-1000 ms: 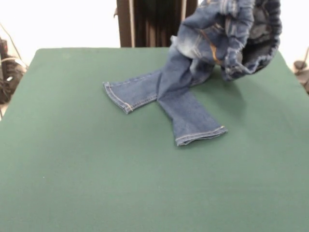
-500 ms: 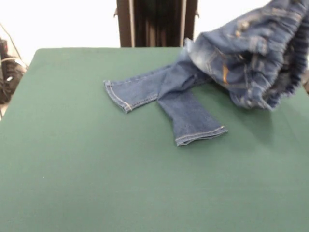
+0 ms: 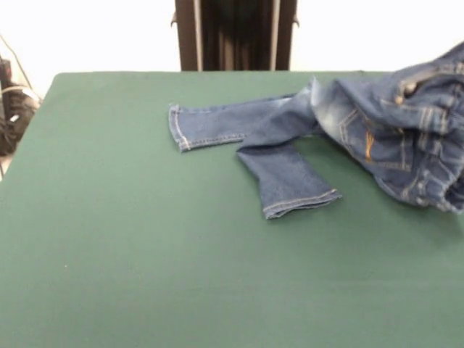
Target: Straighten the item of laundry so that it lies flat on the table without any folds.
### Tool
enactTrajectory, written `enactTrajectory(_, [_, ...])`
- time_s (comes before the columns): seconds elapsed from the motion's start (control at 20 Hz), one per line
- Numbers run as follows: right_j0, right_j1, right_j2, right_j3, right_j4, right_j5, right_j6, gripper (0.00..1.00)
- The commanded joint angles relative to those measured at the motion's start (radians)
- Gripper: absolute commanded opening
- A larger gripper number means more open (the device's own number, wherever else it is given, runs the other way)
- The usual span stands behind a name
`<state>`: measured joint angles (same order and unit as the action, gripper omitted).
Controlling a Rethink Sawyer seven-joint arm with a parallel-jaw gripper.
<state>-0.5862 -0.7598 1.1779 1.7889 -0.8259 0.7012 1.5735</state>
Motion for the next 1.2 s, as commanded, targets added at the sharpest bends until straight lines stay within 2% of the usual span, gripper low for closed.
enactTrajectory(0.05, [0.093, 0.052, -0.250, -0.232, -0.059, -0.044, 0.232, 0.00])
enactTrajectory(0.35, [0.060, 0.072, -0.240, -0.289, 0.068, 0.008, 0.127, 0.00])
enactTrajectory(0.7, [0.064, 0.089, -0.277, -0.366, 0.116, 0.053, 0.075, 0.00])
enactTrajectory(0.95, [0.077, 0.116, -0.300, -0.465, 0.162, 0.119, 0.035, 0.00])
enactTrajectory(1.2, [0.068, 0.116, -0.325, -0.473, 0.170, 0.124, -0.003, 0.00])
